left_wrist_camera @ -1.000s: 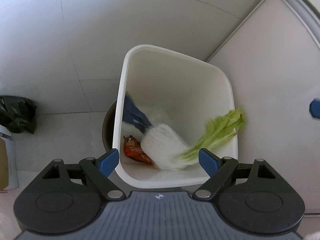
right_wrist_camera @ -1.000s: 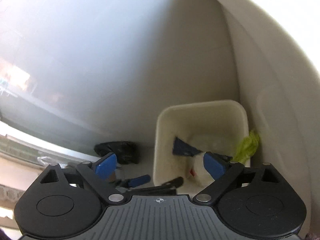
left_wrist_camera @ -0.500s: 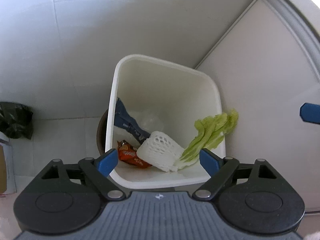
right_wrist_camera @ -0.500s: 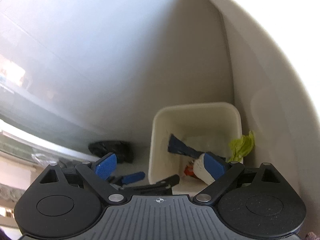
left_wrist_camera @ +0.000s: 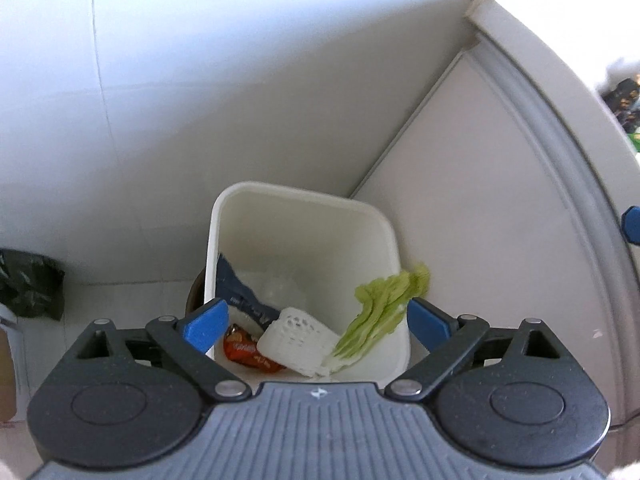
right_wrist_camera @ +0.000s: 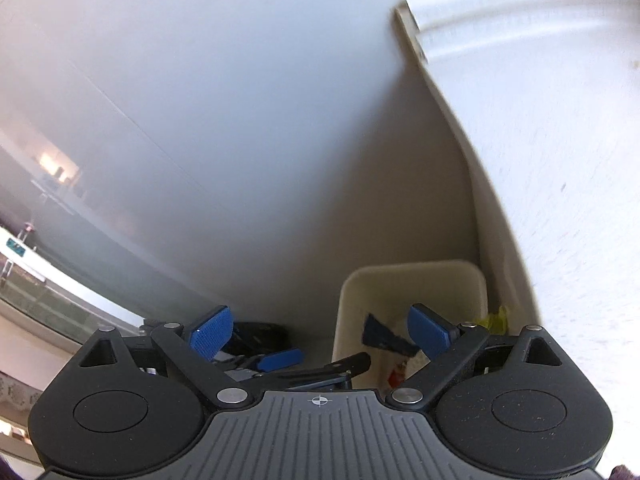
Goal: Collect trash
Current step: 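Move both tools back over the counter toward the foam net and yellow box, then grasp the white foam net with the right tool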
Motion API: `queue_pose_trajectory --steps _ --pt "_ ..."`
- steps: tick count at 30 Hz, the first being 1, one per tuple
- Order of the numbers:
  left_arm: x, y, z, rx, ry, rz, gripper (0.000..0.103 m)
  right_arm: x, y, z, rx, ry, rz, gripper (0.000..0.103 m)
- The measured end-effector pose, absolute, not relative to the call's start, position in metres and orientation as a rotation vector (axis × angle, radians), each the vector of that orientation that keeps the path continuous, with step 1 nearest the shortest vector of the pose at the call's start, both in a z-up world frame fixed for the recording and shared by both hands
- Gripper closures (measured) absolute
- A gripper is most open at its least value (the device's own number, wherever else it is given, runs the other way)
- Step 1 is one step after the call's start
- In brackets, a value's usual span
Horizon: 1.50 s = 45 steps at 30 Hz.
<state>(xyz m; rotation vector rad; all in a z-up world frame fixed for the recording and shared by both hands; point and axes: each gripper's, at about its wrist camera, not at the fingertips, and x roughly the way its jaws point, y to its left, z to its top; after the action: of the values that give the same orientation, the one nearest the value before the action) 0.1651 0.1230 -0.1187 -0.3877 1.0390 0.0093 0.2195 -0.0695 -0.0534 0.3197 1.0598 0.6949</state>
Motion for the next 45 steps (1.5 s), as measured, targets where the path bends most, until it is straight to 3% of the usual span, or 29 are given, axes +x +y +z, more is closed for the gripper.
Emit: queue_pose_trajectory --steps 15,26,36,45 --pt "0.158 0.095 -0.028 -0.267 0.841 -0.106 0.002 0.211 -0.16 0.011 0.242 0.834 0.512 0.004" --pt "0.168 0.02 0.018 -0.159 0.742 -0.36 0.001 0.221 -0.241 0.021 0.216 0.736 0.268 0.003" --pt "0.188 -0.07 0.021 -0.079 0.745 -0.63 0.001 0.219 -0.348 0.009 0.353 0.705 -0.075 0.003" --pt "0.196 -0.117 0.014 -0.008 0.754 -0.749 0.003 0.222 -0.385 -0.016 0.365 0.723 -0.202 0.003"
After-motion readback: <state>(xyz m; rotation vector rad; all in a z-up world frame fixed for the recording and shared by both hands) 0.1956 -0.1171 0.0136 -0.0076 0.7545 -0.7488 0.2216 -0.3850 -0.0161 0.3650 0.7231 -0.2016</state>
